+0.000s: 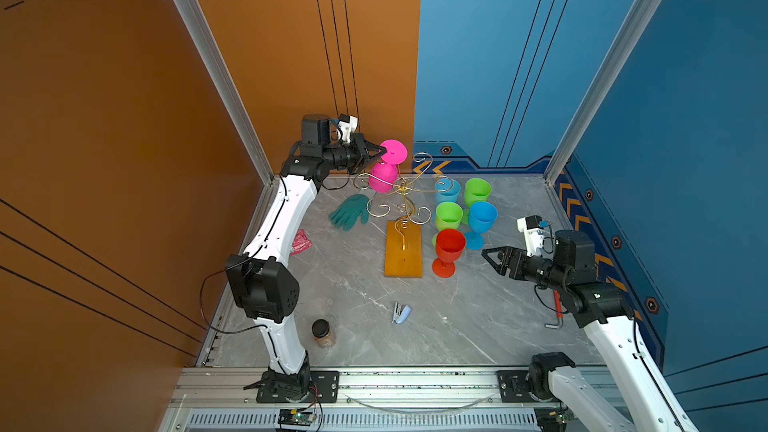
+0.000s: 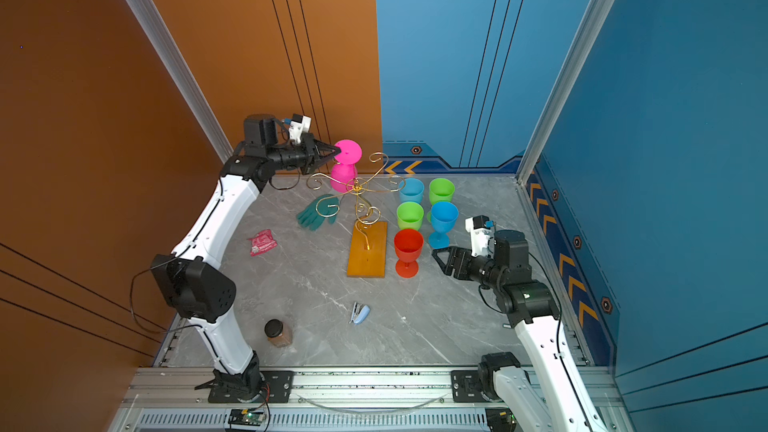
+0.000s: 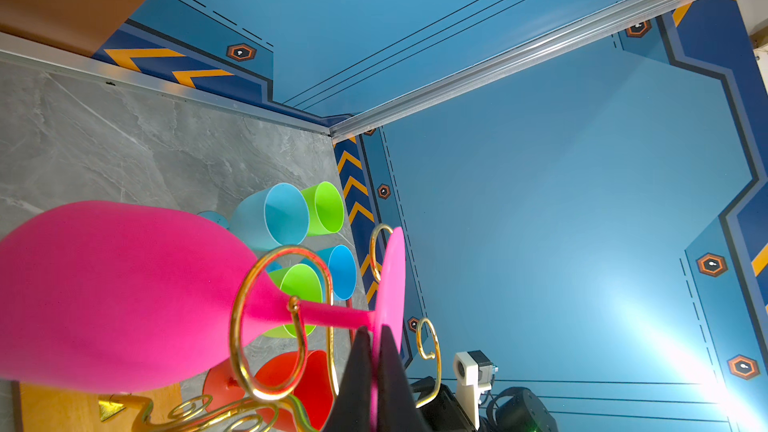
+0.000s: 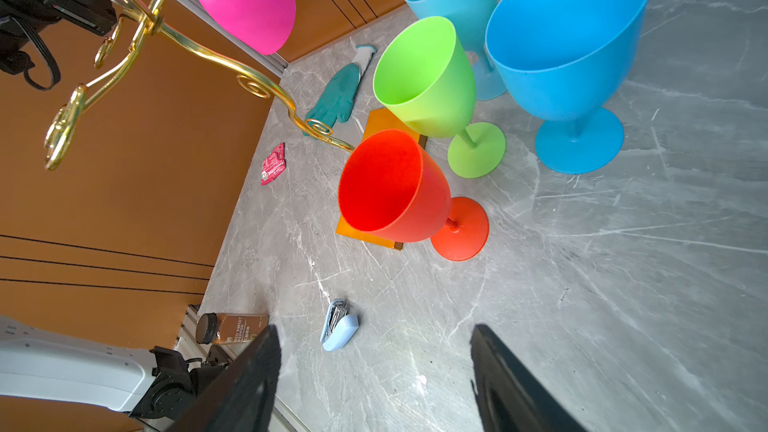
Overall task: Take the wine glass off the wine glass rack
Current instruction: 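Slide the pink glass off the hook toward the robot with the left gripper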
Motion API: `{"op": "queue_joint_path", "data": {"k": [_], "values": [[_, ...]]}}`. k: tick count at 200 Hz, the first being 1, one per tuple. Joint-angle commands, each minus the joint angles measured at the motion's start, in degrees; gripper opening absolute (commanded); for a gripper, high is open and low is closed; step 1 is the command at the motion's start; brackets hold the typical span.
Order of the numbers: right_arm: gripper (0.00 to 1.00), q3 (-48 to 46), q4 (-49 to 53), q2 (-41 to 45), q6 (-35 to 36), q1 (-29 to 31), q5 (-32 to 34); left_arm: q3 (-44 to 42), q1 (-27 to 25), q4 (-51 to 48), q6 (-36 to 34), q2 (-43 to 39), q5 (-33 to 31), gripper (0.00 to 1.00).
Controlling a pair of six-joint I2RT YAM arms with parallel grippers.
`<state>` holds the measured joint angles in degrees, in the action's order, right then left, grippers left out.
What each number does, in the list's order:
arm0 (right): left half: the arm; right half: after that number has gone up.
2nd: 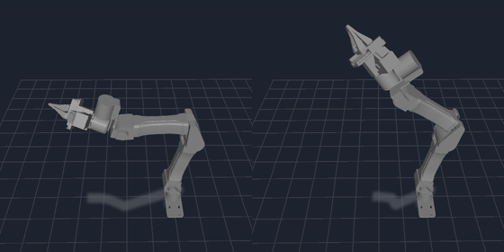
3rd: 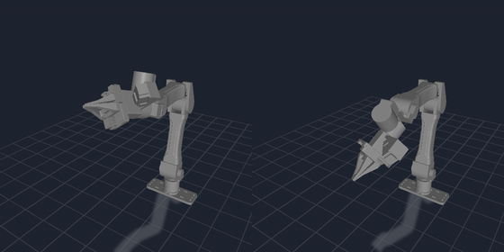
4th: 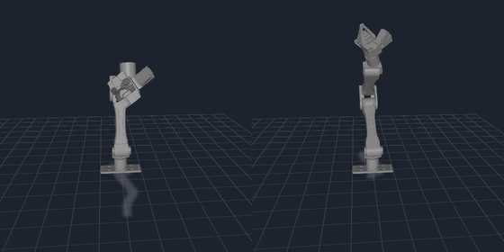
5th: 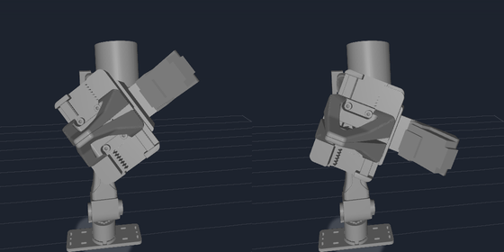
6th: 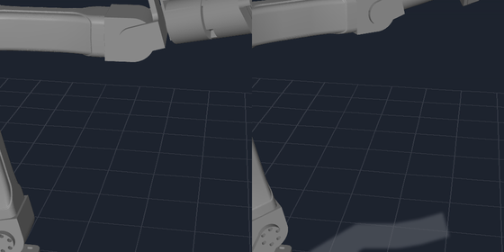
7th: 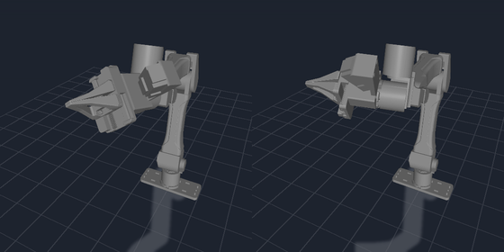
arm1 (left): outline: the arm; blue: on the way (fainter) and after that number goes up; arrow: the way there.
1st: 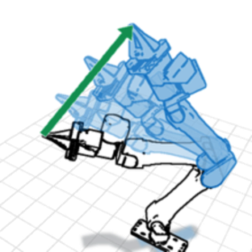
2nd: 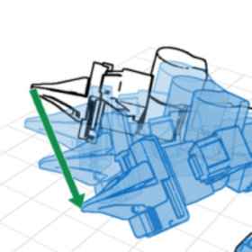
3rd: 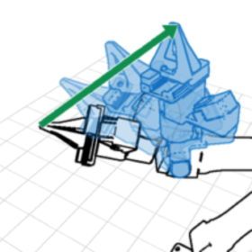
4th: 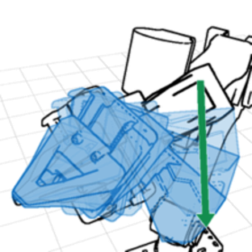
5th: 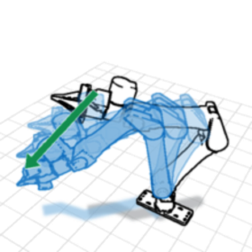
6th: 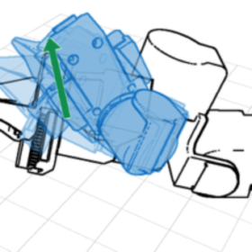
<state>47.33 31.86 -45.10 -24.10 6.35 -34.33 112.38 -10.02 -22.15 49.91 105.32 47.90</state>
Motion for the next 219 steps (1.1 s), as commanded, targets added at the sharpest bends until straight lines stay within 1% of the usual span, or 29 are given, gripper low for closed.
{"op": "queue_joint_path", "data": {"k": [1,71,124,219], "values": [[0.74,-0.7,-0.8,1.0,-0.7,-0.3,-0.6,-1.0,0.7,0.0,-1.0,-2.4,2.3,0.0],[0.74,-0.9,-1.2,1.1,-1.3,-0.3,-0.7,-4.4,1.2,0.0,-0.9,-5.8,3.5,0.0],[0.74,-1.1,-2.1,1.1,-2.2,-0.3,-1.3,-6.6,2.5,0.0,-0.7,-9.2,3.8,0.0],[0.74,-0.8,-3.2,0.8,-3.3,-0.2,-2.2,-13.1,6.8,0.0,-2.1,-15.6,2.4,0.0]]}}
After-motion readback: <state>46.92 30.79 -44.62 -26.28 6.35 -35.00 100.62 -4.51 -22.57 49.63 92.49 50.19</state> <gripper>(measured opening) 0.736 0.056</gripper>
